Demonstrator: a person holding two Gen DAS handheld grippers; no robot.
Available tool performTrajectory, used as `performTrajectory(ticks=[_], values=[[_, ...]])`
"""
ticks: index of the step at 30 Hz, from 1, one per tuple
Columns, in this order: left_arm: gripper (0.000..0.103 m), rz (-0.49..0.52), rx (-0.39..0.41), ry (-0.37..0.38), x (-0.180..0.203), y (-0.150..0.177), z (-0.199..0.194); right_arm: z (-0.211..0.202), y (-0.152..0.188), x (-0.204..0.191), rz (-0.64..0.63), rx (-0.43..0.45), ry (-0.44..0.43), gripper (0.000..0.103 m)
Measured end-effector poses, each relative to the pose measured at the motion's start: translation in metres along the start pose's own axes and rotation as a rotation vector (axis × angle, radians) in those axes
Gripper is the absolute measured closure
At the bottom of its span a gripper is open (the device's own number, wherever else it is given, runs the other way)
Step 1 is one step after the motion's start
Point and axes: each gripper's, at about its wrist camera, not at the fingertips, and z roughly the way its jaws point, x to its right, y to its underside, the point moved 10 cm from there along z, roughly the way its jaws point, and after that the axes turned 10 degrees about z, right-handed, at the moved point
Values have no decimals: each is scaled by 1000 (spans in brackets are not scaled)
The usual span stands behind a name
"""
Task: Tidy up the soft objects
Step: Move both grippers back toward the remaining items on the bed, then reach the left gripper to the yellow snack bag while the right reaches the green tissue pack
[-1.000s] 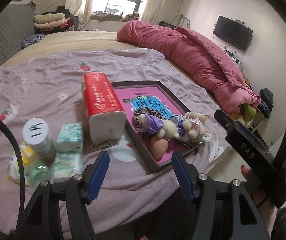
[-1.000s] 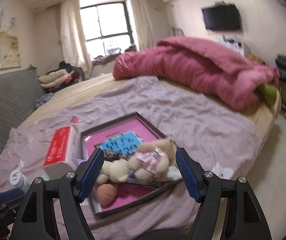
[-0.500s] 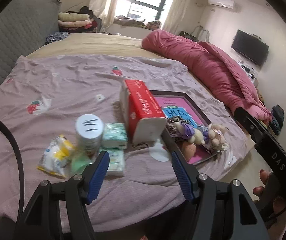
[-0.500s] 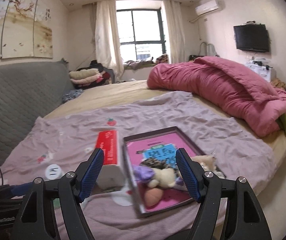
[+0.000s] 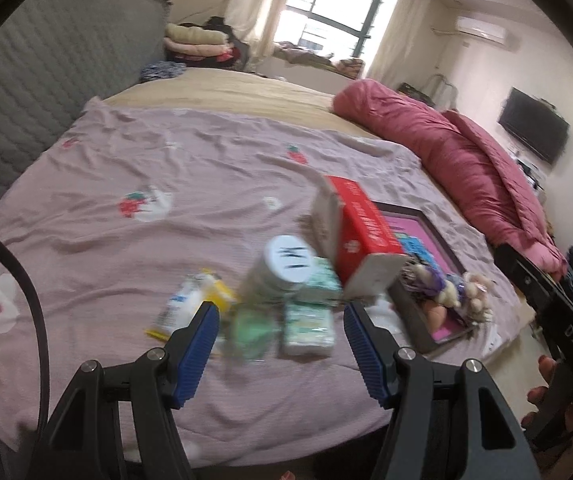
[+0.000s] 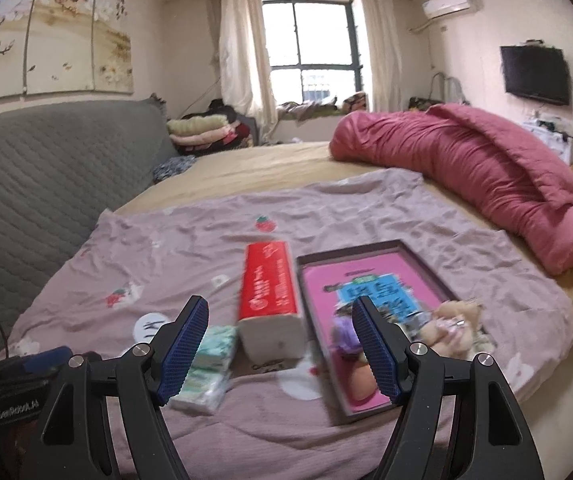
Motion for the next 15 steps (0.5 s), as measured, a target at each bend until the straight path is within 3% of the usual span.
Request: performTrajectory(ticks=[8, 15], values=[[39, -115, -27, -44, -67, 17, 9, 36, 32, -37, -62, -109, -30, 28], [39, -160, -66, -42, -89, 36, 33, 93, 74, -58, -74, -247, -35, 28]])
